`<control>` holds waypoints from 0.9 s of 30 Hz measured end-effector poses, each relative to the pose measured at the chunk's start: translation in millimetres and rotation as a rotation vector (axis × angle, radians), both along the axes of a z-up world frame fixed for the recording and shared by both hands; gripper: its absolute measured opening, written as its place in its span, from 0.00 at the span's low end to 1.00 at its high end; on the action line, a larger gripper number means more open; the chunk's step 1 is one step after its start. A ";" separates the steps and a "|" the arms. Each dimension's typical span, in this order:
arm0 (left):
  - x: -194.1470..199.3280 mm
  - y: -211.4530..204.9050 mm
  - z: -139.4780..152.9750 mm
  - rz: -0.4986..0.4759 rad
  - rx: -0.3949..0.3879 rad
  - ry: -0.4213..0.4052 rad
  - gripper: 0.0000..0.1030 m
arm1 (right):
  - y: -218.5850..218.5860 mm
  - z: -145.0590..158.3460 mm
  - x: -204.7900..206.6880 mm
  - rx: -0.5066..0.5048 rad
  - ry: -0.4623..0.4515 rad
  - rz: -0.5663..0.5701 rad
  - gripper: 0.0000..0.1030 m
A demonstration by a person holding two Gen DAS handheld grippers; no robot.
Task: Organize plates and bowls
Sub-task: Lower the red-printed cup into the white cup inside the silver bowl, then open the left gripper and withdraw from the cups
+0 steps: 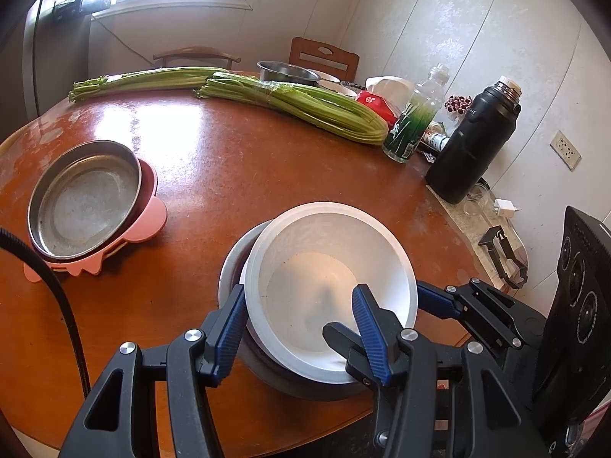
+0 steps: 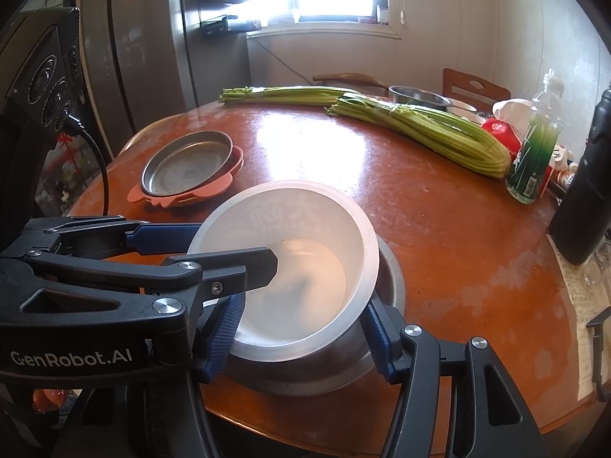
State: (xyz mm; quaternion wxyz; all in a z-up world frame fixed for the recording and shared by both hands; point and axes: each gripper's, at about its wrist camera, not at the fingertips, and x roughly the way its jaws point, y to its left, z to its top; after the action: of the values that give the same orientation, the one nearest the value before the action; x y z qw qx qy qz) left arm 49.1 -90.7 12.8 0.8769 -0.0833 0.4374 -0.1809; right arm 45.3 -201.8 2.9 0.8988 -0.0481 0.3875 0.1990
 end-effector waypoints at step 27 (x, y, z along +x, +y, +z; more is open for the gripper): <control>-2.0 11.2 4.7 0.037 0.005 -0.026 0.54 | -11.8 0.9 1.6 0.017 -0.006 -0.041 0.60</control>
State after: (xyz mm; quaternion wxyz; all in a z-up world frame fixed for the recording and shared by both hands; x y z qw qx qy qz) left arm 47.0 -79.5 17.5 0.8859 -0.0870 0.4248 -0.1646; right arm 47.0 -213.5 3.8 0.9043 -0.0330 0.3839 0.1837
